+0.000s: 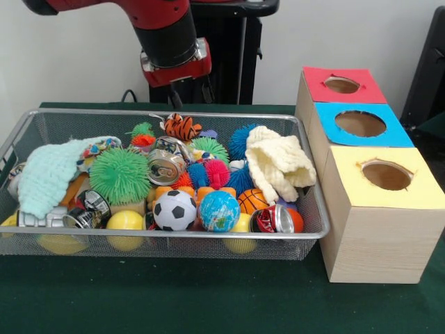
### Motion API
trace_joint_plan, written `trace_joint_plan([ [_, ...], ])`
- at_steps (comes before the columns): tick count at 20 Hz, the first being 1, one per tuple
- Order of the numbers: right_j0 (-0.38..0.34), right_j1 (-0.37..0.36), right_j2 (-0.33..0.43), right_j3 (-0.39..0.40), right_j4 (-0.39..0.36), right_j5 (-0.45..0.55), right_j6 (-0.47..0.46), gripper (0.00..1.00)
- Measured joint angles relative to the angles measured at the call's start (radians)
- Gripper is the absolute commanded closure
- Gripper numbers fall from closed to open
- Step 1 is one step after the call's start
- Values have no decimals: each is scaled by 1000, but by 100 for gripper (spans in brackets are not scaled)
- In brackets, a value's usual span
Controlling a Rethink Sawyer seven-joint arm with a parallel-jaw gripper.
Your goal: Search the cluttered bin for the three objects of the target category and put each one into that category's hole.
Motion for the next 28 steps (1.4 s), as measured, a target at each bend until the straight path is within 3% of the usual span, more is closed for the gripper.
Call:
trace_joint_plan([
  [7, -19, -24, 21, -3, -63, -75, 0, 0],
  [17, -19, -43, 27, -45, -102, -75, 0, 0],
  [28, -5, 18, 25, -81, -142, -75, 0, 0],
])
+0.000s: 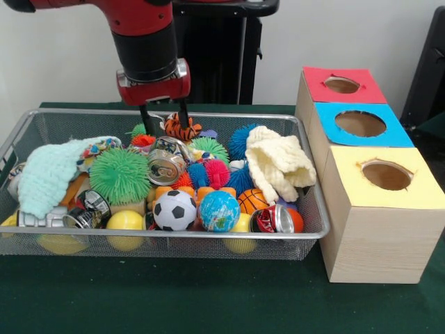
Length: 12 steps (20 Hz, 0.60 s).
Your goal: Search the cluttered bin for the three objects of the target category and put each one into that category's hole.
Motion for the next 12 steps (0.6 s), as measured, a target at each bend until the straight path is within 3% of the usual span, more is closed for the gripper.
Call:
trace_joint_plan([
  [12, 36, 45, 0, -14, -1, 71, 0, 0],
])
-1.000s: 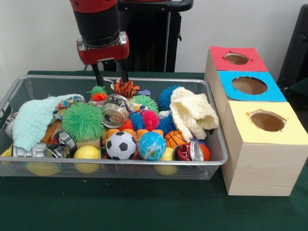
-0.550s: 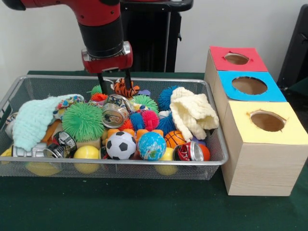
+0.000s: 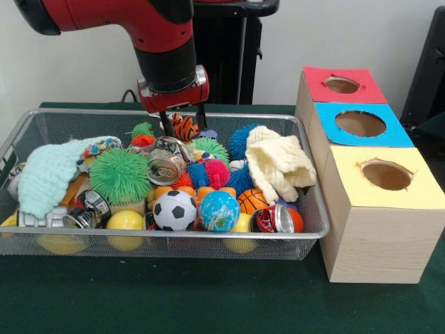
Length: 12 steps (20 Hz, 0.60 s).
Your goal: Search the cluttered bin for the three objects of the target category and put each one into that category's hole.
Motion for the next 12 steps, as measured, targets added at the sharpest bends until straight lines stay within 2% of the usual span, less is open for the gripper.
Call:
trace_joint_plan([
  [12, 24, 5, -3, -32, -3, 56, 0, 0],
])
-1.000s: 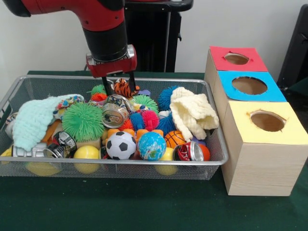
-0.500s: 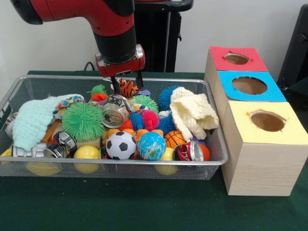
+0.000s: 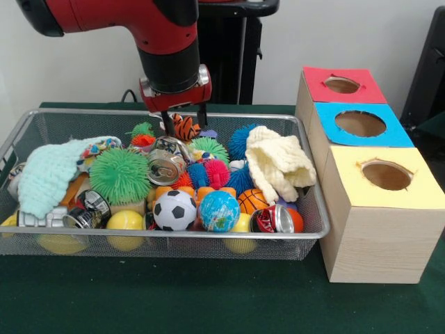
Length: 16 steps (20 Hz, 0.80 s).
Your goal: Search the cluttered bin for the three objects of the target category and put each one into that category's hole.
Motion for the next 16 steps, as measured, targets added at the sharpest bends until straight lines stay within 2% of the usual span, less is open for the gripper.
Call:
trace_joint_plan([
  [16, 15, 6, -35, -4, -51, 0, 0, 0],
])
